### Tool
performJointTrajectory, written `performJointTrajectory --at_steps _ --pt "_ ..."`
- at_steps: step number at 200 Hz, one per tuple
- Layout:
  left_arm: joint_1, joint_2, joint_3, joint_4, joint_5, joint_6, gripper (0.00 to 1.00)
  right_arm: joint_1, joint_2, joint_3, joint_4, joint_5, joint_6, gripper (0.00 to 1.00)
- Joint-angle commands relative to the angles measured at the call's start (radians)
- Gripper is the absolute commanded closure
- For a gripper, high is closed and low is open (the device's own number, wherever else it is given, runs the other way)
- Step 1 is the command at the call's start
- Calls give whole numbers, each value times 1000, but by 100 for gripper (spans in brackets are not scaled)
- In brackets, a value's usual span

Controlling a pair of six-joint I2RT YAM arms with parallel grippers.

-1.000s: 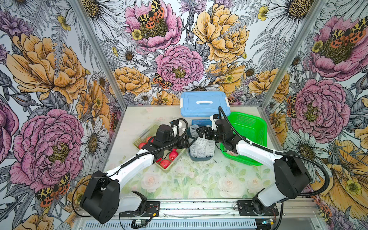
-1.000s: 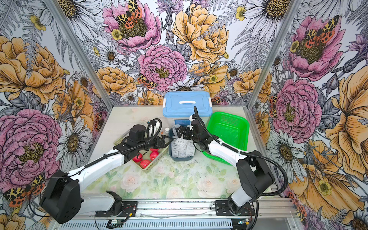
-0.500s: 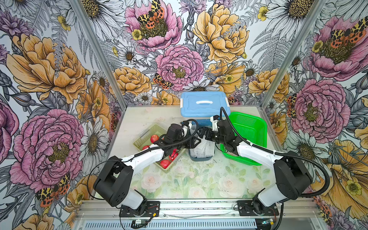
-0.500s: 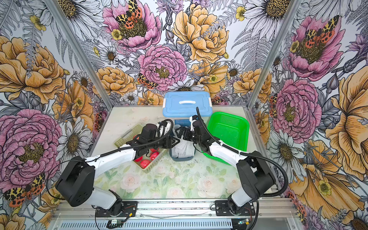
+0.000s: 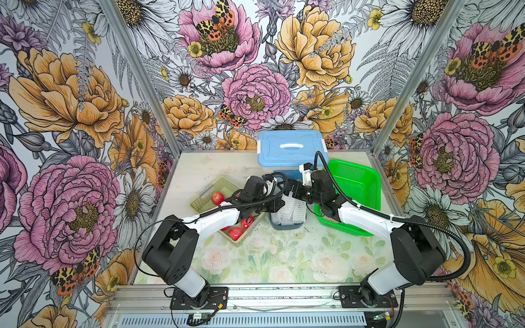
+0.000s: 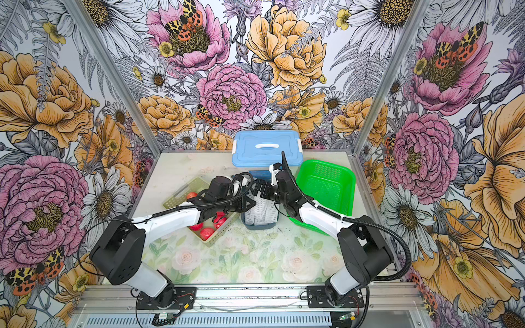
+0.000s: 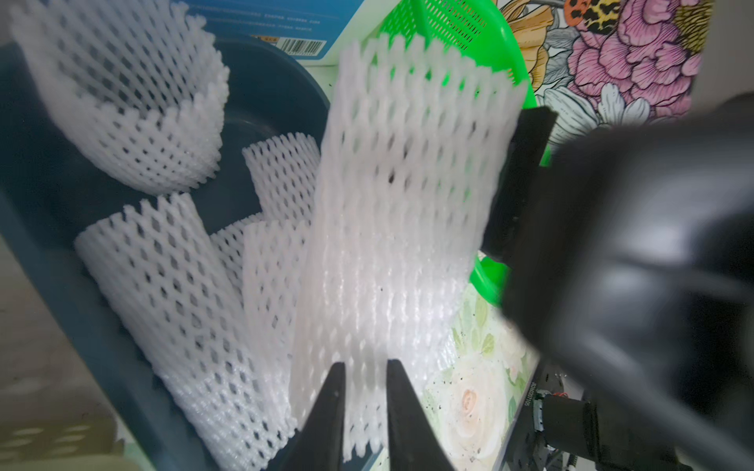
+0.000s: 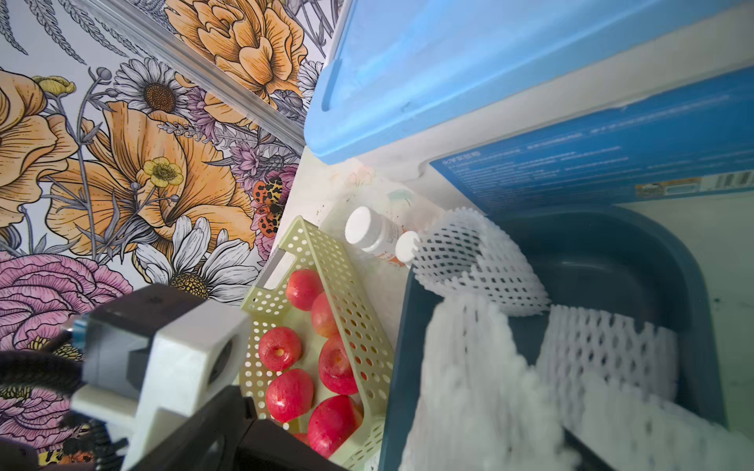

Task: Remove foam nets from apples
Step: Place the foam net into the storage box.

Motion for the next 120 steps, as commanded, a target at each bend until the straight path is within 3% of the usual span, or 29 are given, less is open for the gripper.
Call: performJointTrajectory --at_steps 1,12,109,120 --pt "-3 26 35 -54 -61 12 93 -16 -40 -10 62 -37 32 0" --pt "-3 35 40 -58 -68 5 100 -26 -42 -13 75 -55 43 1" --pt "15 -9 2 -67 -95 8 100 -162 -116 -40 108 -175 89 0" --pt "25 -30 -3 -68 -90 13 96 -180 -140 -51 105 -180 83 0"
